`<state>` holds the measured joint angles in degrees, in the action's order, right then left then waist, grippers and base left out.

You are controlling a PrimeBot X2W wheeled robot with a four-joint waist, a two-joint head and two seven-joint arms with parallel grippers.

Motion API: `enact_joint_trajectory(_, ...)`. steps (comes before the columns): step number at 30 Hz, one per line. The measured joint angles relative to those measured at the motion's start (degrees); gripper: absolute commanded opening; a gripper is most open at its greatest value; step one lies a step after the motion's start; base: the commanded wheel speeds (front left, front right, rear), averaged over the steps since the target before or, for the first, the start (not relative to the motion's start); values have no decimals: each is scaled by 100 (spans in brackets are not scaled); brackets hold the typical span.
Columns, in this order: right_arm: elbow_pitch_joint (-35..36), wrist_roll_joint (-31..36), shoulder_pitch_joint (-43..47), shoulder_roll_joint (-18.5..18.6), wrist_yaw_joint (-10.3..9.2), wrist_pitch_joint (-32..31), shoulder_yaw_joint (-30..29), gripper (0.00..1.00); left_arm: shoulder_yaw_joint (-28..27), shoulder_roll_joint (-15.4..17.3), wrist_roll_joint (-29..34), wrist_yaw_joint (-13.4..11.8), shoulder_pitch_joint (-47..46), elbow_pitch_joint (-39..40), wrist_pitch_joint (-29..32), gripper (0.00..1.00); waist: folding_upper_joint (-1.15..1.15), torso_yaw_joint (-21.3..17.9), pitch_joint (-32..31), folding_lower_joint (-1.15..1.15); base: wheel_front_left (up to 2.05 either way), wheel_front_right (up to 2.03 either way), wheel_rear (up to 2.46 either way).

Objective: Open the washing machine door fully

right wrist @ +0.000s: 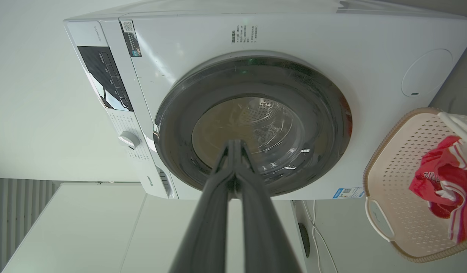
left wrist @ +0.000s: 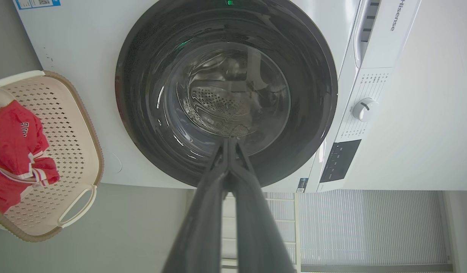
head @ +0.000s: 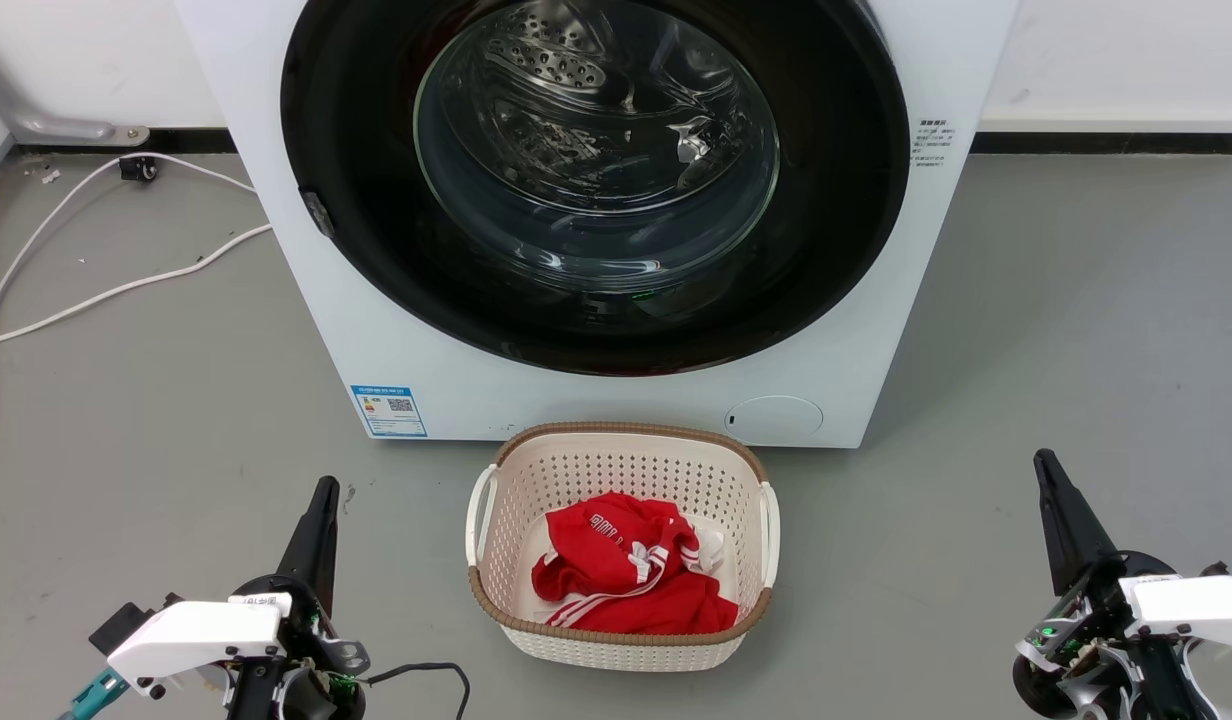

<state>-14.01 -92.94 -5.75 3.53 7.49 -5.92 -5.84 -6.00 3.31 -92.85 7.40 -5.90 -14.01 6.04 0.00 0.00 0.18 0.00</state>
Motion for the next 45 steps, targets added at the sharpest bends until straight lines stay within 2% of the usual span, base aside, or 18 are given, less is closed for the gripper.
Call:
enact_joint_trajectory(5,0,8,-2,-3,0,-3,-5,0,-4,-2,10,0,0,0,10,0,0,0,0,0,0,0,0)
enact_joint_trajectory(6,-30,7,21,-5,0,0,-2,100,2,-8,11,-1,16,-33,8,100,0,0,0,0,0,0,0)
enact_joint_trajectory(17,-34,49,234,-31,-1,212,127,100,172,-42,160,-7,199,-15,-198,100,0,-23,-8,0,0,0,0)
enact_joint_trajectory(23,83,414,263,-32,-1,366,199,100,181,-41,560,-7,208,133,-357,100,0,-39,-16,0,0,0,0)
enact_joint_trajectory(34,495,2049,287,-36,-1,619,259,100,175,-42,1879,-7,246,575,-626,100,0,-77,-20,0,0,0,0)
enact_joint_trajectory(45,880,3766,367,-38,-1,851,420,100,285,-43,3456,-8,322,900,-859,100,0,-118,-28,0,0,0,0)
